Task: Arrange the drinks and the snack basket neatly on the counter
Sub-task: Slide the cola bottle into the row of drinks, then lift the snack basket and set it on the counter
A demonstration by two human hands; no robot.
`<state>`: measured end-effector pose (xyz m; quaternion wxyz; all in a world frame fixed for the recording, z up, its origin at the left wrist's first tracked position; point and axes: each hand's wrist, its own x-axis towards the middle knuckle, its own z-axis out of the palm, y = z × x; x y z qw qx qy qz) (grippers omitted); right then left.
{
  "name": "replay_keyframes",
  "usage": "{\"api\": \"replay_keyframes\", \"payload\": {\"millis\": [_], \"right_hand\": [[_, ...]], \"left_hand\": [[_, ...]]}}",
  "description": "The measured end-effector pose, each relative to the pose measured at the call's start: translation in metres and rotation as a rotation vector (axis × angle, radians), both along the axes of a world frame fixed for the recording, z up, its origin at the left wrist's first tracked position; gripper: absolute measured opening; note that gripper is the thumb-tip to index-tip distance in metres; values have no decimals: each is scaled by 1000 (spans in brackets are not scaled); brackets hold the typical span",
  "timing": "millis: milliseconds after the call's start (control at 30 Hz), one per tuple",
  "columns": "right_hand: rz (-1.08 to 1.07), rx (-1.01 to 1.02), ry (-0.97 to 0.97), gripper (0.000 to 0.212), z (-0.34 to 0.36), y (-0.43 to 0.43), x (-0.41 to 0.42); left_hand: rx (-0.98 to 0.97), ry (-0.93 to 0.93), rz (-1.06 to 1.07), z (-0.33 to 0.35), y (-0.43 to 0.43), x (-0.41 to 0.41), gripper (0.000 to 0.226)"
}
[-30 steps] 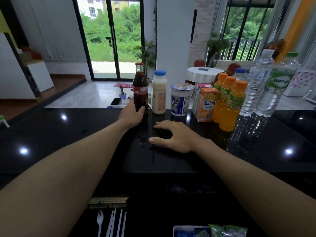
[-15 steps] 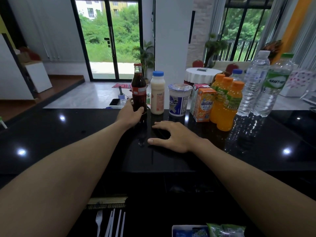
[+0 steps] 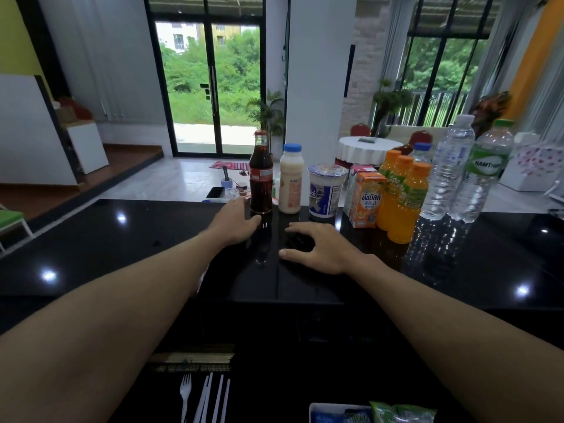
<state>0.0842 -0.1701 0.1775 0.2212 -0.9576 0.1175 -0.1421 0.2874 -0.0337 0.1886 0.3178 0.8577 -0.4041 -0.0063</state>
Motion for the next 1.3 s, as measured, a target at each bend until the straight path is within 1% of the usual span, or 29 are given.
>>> {"api": "replay_keyframes", "payload": {"millis": [167, 367, 467, 567, 667, 800, 933, 1000, 1100, 1133, 1233, 1300], "right_hand": [[-40, -8, -45, 77, 8, 8, -18], [-72, -29, -73, 75, 17, 29, -60], [-47, -49, -123, 74, 17, 43, -78], [9, -53, -163, 65, 15, 54, -96], [87, -68, -152, 53, 10, 63, -115], [160, -90, -151, 45, -6, 71, -144], [154, -48, -118, 39, -42, 70, -178], [122, 5, -76, 41, -66, 65, -198], [44, 51, 8, 47, -107, 57, -230], [2, 57, 37, 49, -122, 54, -241], [-155, 68, 142, 60, -172, 52, -273], [-254, 69, 161, 62, -198, 55, -293]], "left_hand": [[34, -105, -60, 7, 31, -20, 51], [21, -185, -85, 14, 61, -63, 54], [-2, -236, -99, 11, 74, -91, 49], [-34, -272, -109, 8, 85, -120, 42], [-48, -286, -109, 1, 96, -148, 30], [-134, -318, -98, -17, 108, -185, 18], [-193, -407, -125, -47, 121, -227, 13], [-169, -363, -135, -68, 123, -246, 13], [-52, -165, -143, -110, 121, -266, 10], [16, -91, -143, -125, 119, -272, 14], [243, 91, -113, -174, 113, -287, 37], [340, 150, -85, -202, 115, -297, 46]]}}
